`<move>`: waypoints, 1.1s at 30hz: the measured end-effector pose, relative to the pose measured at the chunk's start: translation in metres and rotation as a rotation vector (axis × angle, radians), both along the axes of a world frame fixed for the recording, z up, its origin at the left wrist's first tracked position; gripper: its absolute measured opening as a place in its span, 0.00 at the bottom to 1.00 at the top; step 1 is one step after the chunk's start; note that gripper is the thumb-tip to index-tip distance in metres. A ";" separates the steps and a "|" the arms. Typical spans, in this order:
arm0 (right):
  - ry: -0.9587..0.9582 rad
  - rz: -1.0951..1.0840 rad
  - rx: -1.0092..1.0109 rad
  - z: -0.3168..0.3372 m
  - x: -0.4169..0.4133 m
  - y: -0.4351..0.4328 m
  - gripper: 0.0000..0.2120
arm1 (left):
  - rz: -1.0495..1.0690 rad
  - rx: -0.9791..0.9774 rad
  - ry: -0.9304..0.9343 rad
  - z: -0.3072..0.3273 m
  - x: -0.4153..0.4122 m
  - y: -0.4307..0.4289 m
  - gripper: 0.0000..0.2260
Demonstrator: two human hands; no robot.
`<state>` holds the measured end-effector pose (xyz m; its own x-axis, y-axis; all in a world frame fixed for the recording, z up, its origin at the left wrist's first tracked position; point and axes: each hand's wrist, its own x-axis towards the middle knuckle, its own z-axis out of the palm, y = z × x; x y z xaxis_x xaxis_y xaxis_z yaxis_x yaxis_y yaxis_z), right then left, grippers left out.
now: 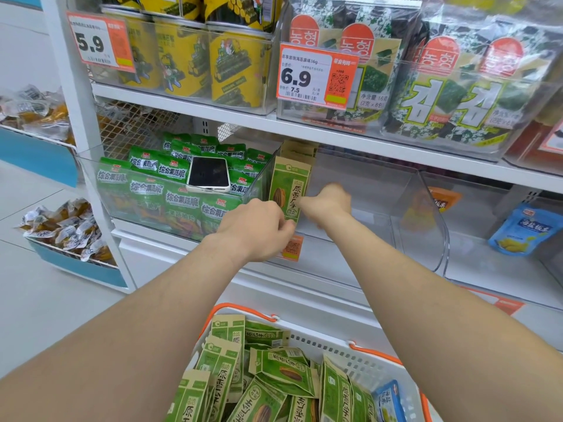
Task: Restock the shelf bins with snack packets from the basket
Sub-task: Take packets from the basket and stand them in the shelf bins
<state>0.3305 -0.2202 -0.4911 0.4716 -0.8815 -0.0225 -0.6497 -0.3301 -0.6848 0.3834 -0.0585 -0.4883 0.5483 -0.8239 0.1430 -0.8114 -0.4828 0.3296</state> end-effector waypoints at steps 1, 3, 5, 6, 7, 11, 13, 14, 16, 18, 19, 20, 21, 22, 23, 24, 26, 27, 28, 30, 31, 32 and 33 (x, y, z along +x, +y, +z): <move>0.035 0.021 -0.024 0.003 -0.005 0.006 0.13 | 0.001 -0.025 -0.004 0.001 0.000 0.002 0.19; 0.020 0.087 -0.174 0.009 -0.014 0.023 0.09 | 0.004 -0.100 -0.034 0.006 -0.001 0.006 0.12; -0.125 0.198 -0.386 0.013 -0.029 0.045 0.05 | 0.016 -0.223 -0.069 0.013 -0.002 0.013 0.08; -0.174 0.267 -0.481 0.014 -0.038 0.057 0.06 | 0.033 -0.279 -0.071 0.016 -0.002 0.017 0.07; -0.177 0.334 -0.582 0.014 -0.048 0.069 0.07 | 0.051 -0.302 -0.056 0.019 -0.001 0.022 0.07; 0.214 0.574 -0.762 0.009 -0.078 0.104 0.08 | 0.041 0.079 0.188 0.013 0.002 0.046 0.13; 0.441 0.745 -0.593 -0.002 -0.083 0.112 0.09 | 0.017 0.472 0.381 0.006 -0.005 0.057 0.12; 0.559 0.846 -0.510 -0.010 -0.086 0.115 0.10 | 0.001 0.637 0.423 0.002 -0.009 0.062 0.12; 0.744 1.018 -0.429 -0.031 -0.093 0.123 0.12 | -0.031 0.807 0.428 -0.002 -0.014 0.066 0.14; 0.874 1.145 -0.427 -0.058 -0.098 0.136 0.12 | -0.039 0.789 0.419 -0.002 -0.014 0.069 0.14; 0.914 1.197 -0.464 -0.073 -0.100 0.145 0.09 | -0.035 0.753 0.416 -0.002 -0.013 0.070 0.15; 0.922 1.245 -0.510 -0.087 -0.100 0.155 0.04 | -0.031 0.716 0.410 -0.001 -0.012 0.071 0.15; 0.893 1.280 -0.532 -0.104 -0.098 0.164 0.06 | -0.029 0.690 0.406 -0.001 -0.011 0.072 0.16; 0.850 1.312 -0.516 -0.121 -0.096 0.172 0.13 | -0.028 0.677 0.409 0.000 -0.009 0.073 0.17; 0.806 1.336 -0.452 -0.135 -0.092 0.179 0.22 | -0.027 0.680 0.421 0.000 -0.008 0.073 0.17; 0.772 1.351 -0.364 -0.147 -0.088 0.187 0.30 | -0.028 0.697 0.435 0.000 -0.008 0.074 0.18; 0.720 1.374 -0.250 -0.161 -0.082 0.202 0.38 | -0.043 0.737 0.447 0.000 -0.009 0.074 0.18; 0.705 1.380 -0.232 -0.167 -0.079 0.208 0.39 | -0.054 0.749 0.448 0.000 -0.010 0.073 0.18; 0.688 1.374 -0.225 -0.170 -0.076 0.212 0.38 | -0.067 0.750 0.450 0.000 -0.011 0.072 0.17; 0.616 1.338 -0.218 -0.177 -0.071 0.217 0.29 | -0.084 0.729 0.461 0.001 -0.012 0.068 0.17; 0.550 1.305 -0.217 -0.178 -0.069 0.218 0.20 | -0.087 0.717 0.471 0.001 -0.012 0.067 0.17; 0.469 1.250 -0.210 -0.181 -0.068 0.217 0.13 | -0.089 0.706 0.478 0.002 -0.011 0.066 0.17; 0.393 1.179 -0.175 -0.183 -0.067 0.216 0.10 | -0.090 0.699 0.479 0.003 -0.011 0.065 0.16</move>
